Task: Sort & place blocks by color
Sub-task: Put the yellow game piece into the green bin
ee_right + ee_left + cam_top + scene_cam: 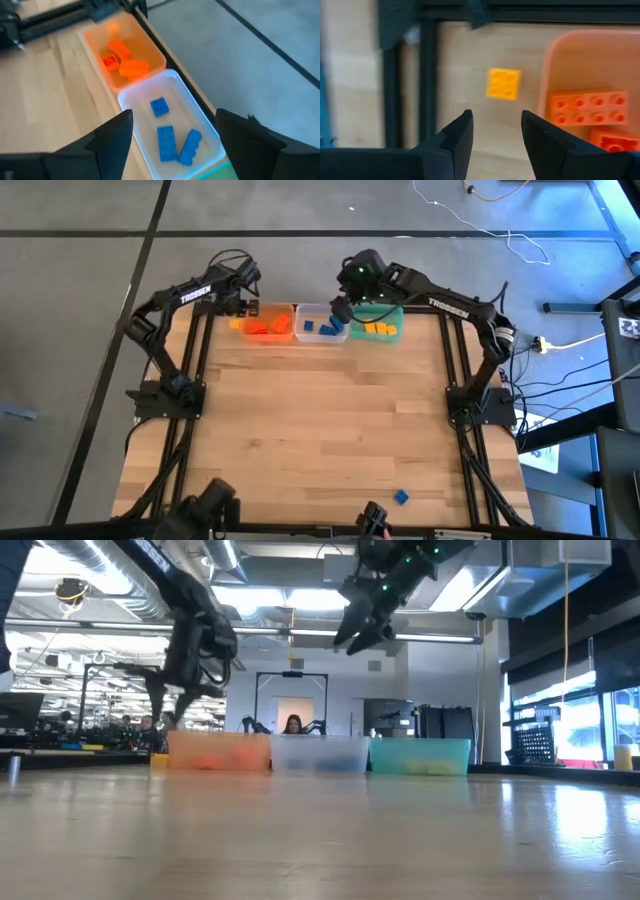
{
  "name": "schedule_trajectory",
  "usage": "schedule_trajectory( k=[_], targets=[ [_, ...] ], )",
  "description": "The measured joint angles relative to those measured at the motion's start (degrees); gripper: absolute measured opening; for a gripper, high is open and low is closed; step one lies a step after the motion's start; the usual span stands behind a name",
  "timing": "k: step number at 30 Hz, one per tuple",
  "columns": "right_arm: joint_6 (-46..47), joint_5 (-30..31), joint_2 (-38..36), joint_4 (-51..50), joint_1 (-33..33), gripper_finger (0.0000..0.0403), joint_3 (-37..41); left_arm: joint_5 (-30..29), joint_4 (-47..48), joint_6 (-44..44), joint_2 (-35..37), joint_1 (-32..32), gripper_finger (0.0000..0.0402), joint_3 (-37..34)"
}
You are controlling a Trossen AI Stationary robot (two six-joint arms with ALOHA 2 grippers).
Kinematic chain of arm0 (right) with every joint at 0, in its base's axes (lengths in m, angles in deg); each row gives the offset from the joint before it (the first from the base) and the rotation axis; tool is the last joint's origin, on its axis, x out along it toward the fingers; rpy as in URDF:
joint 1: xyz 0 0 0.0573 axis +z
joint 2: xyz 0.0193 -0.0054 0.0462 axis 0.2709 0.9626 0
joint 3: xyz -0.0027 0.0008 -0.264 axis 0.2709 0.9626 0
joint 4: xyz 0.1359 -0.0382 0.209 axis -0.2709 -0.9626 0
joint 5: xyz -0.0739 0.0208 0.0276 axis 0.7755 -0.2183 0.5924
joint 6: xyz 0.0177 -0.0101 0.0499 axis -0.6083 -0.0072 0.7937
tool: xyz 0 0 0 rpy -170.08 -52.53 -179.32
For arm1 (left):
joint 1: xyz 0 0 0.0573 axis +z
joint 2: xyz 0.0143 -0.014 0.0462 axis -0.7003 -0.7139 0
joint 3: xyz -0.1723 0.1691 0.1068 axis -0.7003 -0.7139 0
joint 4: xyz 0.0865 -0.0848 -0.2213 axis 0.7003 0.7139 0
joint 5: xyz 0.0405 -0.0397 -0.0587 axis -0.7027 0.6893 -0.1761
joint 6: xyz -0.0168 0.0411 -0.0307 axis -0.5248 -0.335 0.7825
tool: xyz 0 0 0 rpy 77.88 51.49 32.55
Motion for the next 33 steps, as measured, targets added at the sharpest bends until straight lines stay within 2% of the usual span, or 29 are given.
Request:
schedule_trajectory(
  k=[6, 10, 14, 24, 30, 33],
  targets=[
    [-0.2, 0.0, -0.2, 2.1, 0.7, 0.0283, 0.0, 7.7, -7.2, -17.4, -3.1, 2.8, 0.0157, 0.2],
    [-0.2, 0.0, -0.2, 1.5, 0.6, 0.0283, 0.0, 6.0, -7.0, -29.1, -3.3, 3.7, 0.0157, 0.2],
    [-0.3, 0.0, -0.1, 1.5, 0.6, 0.0283, 0.0, 4.8, -3.1, -39.9, -3.0, 4.6, 0.0157, 0.0],
    [-0.5, 0.0, -0.1, 1.5, 0.6, 0.0283, 0.0, 5.9, -2.5, -41.5, 1.4, 4.6, 0.0157, -0.1],
    [-0.5, 0.0, -0.1, 1.5, 0.6, 0.0283, 0.0, 1.0, -0.9, -48.2, 5.8, 4.5, 0.0157, 0.0],
    [-0.4, 0.0, -0.1, 1.5, 0.7, 0.0283, 0.0, 1.8, 0.9, -52.4, 6.0, 4.2, 0.0157, 0.0]
  ],
)
